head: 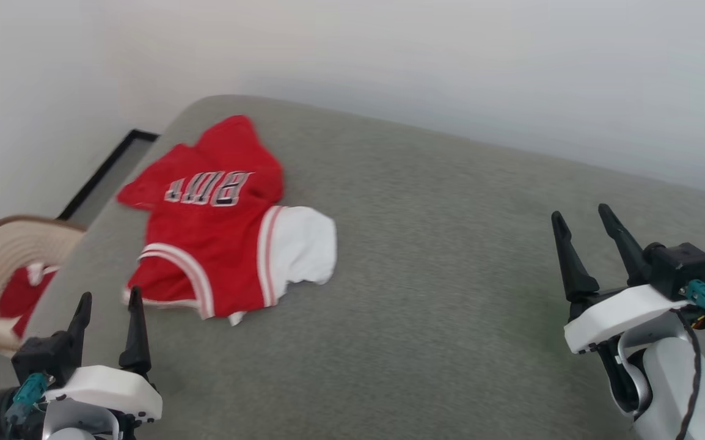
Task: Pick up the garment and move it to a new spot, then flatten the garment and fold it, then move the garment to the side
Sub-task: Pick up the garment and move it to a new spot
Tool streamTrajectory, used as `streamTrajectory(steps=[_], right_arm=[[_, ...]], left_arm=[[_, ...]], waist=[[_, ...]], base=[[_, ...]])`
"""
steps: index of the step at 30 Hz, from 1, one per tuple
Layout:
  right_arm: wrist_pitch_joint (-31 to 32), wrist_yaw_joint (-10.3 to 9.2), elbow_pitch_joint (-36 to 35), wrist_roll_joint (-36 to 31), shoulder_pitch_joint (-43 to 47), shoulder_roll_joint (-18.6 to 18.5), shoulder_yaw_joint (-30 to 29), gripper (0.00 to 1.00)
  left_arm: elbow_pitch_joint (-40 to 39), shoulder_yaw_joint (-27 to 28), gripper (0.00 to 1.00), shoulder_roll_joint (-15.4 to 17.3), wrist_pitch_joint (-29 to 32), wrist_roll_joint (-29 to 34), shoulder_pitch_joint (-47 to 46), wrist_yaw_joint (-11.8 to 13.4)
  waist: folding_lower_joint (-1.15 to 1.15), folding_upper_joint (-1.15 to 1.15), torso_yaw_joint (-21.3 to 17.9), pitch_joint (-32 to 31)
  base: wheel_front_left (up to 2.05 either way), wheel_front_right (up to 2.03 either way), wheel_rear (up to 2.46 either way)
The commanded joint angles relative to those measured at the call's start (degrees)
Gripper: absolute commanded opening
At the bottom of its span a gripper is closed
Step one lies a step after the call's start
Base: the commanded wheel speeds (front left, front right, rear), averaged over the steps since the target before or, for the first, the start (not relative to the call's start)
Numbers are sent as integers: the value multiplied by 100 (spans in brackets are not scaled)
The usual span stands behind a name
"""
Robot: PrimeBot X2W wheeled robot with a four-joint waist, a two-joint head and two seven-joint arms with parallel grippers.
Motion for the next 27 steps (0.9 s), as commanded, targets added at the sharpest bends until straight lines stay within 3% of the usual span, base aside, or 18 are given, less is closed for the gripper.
streamTrajectory(steps=[1, 12, 22, 27], right_arm=[[-27, 27, 11, 45, 46, 30, 17, 100], [-27, 26, 48, 129, 23, 159, 273, 100], [-27, 15, 111, 171, -172, 186, 460, 100], [-27, 15, 104, 175, -79, 184, 409, 100]], left_arm=[[-52, 51, 100, -40, -33, 47, 90, -8], [-220, 337, 100, -208, -33, 201, 275, -6], [-334, 493, 100, -338, -33, 253, 406, -9], [-253, 100, 100, -195, -33, 109, 145, -11]], waist=[[0, 0, 322, -16], [0, 0, 1090, -43], [0, 0, 1131, 25], [0, 0, 962, 41]], base=[[0, 0, 0], [0, 0, 0], [0, 0, 0], [0, 0, 0]])
